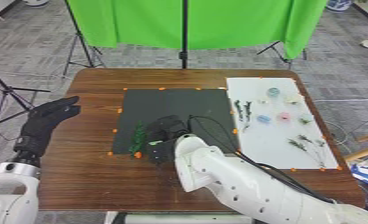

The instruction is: Arrange flowers

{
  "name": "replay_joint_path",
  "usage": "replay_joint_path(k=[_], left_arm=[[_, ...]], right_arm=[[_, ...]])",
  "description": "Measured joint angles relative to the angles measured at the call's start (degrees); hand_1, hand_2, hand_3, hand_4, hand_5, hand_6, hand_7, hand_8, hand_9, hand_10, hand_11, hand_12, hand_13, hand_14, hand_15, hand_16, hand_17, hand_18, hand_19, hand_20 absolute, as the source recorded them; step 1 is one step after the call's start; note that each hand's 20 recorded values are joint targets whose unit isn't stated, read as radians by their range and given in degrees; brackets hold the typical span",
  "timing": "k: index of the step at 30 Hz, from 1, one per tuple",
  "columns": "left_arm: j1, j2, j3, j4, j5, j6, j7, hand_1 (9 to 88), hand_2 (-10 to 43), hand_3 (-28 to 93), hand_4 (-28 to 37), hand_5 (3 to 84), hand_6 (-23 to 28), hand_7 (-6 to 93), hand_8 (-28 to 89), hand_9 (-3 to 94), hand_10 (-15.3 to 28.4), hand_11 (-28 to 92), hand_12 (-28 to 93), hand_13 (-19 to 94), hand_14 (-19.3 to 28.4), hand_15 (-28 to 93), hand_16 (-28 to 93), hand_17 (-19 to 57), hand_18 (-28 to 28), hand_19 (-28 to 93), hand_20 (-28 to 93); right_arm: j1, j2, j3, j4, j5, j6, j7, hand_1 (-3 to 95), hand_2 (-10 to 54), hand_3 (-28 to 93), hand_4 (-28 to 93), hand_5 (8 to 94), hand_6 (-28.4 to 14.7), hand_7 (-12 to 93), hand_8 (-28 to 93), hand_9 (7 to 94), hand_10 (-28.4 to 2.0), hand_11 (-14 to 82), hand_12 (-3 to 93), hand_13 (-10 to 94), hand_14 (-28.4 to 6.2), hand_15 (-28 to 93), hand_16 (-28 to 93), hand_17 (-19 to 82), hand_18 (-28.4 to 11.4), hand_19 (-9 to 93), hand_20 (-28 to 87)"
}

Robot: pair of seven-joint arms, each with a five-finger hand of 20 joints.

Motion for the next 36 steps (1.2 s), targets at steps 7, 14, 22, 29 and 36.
replay_joint_path(k=[7,14,22,29,36], left_arm=[[0.05,-0.25,-0.11,-0.02,0.0,0.0,0.1,32.7,-2.7,62,-18.5,49.4,5.4,11.1,-6,49.2,14.7,17,9,39,17.8,16,-3,7.4,14.5,18,17],[0.3,-0.63,-0.7,-0.04,-0.03,0.0,0.22,32.5,-2.7,62,-18.6,49.4,5.4,11.2,-6,49.1,14.7,17,10,39,17.8,16,-3,7.3,14.6,18,17],[0.45,-0.97,-0.94,-0.04,-0.06,0.0,0.38,32.5,-2.6,61,-18.6,49.4,5.5,11.0,-6,49.1,14.7,17,10,39,17.7,16,-3,7.2,14.7,18,17],[0.56,-1.18,-1.05,-0.03,-0.14,0.0,0.49,32.5,-2.6,61,-18.7,49.4,5.4,11.0,-6,49.0,14.8,17,10,39,17.7,16,-3,7.2,14.8,18,17],[0.47,-1.18,-1.0,-0.01,-0.14,-0.02,0.56,32.4,-2.7,62,-18.7,49.4,5.4,11.1,-6,49.0,14.7,17,10,39,17.8,16,-3,7.1,14.8,18,17]], right_arm=[[0.87,2.51,-4.05,-0.67,-0.61,-4.99,-15.18,25.9,3.5,68,-14,58.4,-3.9,28,-8,65.6,-14.4,11.0,15.8,93,-4.6,43,26,64,-9.6,88,32],[-0.04,6.08,-0.8,-2.94,-17.82,-29.9,-26.61,16.7,17.2,62,-17,55.0,-5.6,14,-6,55.0,-14.3,6.5,9.3,94,-4.6,57,23,67,-14.2,93,50],[-0.65,6.11,3.41,-4.08,-22.11,-47.45,-19.57,14.3,21.2,59,-17,51.7,-7.5,8,-6,49.8,-14.0,5.5,6.4,94,-4.7,63,23,68,-16.3,93,59],[-1.12,5.92,3.49,-4.06,-30.44,-58.92,-18.08,13.5,21.5,59,-17,50.6,-7.9,7,-6,48.8,-14.1,5.3,5.8,94,-4.5,64,23,69,-16.7,93,61],[-1.36,5.82,2.99,-3.69,-30.45,-56.82,-17.44,13.7,20.9,60,-17,50.5,-7.9,7,-6,48.7,-14.1,5.4,5.7,94,-4.4,65,22,69,-16.8,93,61]])
